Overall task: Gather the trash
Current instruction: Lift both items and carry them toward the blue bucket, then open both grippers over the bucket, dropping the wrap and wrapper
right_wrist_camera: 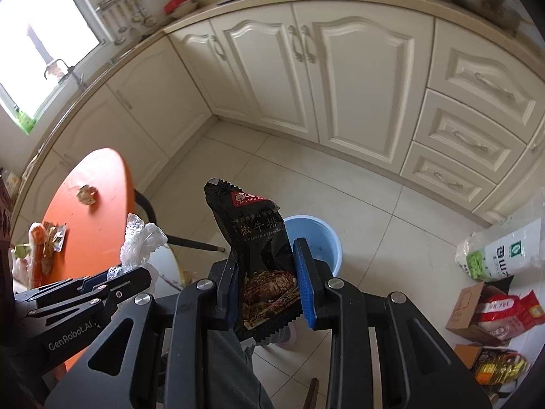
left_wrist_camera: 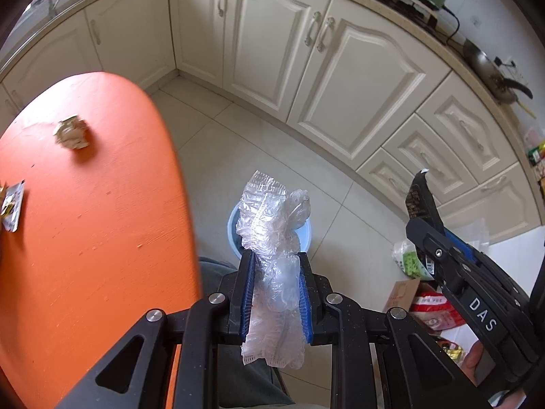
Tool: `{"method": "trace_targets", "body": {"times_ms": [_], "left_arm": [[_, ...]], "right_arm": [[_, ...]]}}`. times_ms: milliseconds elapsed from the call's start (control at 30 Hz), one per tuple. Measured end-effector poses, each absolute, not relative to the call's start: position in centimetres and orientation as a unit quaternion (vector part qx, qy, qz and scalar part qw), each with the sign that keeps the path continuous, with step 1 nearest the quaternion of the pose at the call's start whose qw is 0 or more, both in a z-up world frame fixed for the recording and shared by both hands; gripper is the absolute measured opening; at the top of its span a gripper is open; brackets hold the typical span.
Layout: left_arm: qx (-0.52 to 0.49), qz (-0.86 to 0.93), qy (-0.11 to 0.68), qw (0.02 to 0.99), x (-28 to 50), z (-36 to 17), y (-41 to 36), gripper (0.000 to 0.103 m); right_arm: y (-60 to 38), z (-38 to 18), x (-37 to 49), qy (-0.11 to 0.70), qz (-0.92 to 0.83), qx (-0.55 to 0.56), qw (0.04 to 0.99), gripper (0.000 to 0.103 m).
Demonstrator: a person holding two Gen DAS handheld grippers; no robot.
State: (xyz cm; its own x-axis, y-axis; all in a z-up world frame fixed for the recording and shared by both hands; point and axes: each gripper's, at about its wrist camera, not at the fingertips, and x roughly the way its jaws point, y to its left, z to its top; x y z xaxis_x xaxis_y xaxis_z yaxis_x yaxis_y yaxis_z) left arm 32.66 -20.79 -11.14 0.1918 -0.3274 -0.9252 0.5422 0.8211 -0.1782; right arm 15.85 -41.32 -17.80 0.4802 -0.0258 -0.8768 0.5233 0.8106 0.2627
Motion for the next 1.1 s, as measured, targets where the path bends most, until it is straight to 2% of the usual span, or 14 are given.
{"method": "trace_targets", "body": {"times_ms": [333, 400, 467, 500, 533, 900, 1033, 1100], "left_arm": [[0.111, -0.297, 0.576, 0.753, 36.3, -15.2, -28.1, 0.021], [0.119, -0.298, 0.568, 0.758, 37.0, -15.8, -29.0, 0.024], [0.126, -0.29, 0.57, 0.759, 37.5, -16.6, -29.7, 0.037], [0.124, -0.287, 0.575, 0.756, 37.8, -17.1, -30.1, 0.058], [0.12, -0.285, 0.582, 0.752, 38.1, -17.5, -30.4, 0.075], [0.113, -0.267, 0.597, 0.748, 39.9, -18.7, -30.2, 0.076], [0.114, -0.27, 0.591, 0.752, 39.3, -18.2, -29.8, 0.076], [0.11, -0.266, 0.588, 0.756, 39.0, -17.9, -29.0, 0.076]], "right_arm": [[-44.8, -20.7, 15.9, 0.495, -0.184, 0.289, 0.798, 0.029], [-45.4, -21.2, 16.1, 0.498, -0.186, 0.293, 0.795, 0.029], [-45.9, -21.8, 16.3, 0.501, -0.189, 0.297, 0.791, 0.029], [-46.0, -22.1, 16.4, 0.502, -0.191, 0.298, 0.789, 0.029], [-46.2, -22.4, 16.4, 0.504, -0.191, 0.301, 0.787, 0.029], [-46.3, -24.6, 17.6, 0.526, -0.182, 0.307, 0.772, 0.029], [-46.0, -24.2, 18.1, 0.514, -0.16, 0.325, 0.777, 0.032], [-46.0, -23.8, 18.3, 0.506, -0.151, 0.331, 0.782, 0.037]]}}
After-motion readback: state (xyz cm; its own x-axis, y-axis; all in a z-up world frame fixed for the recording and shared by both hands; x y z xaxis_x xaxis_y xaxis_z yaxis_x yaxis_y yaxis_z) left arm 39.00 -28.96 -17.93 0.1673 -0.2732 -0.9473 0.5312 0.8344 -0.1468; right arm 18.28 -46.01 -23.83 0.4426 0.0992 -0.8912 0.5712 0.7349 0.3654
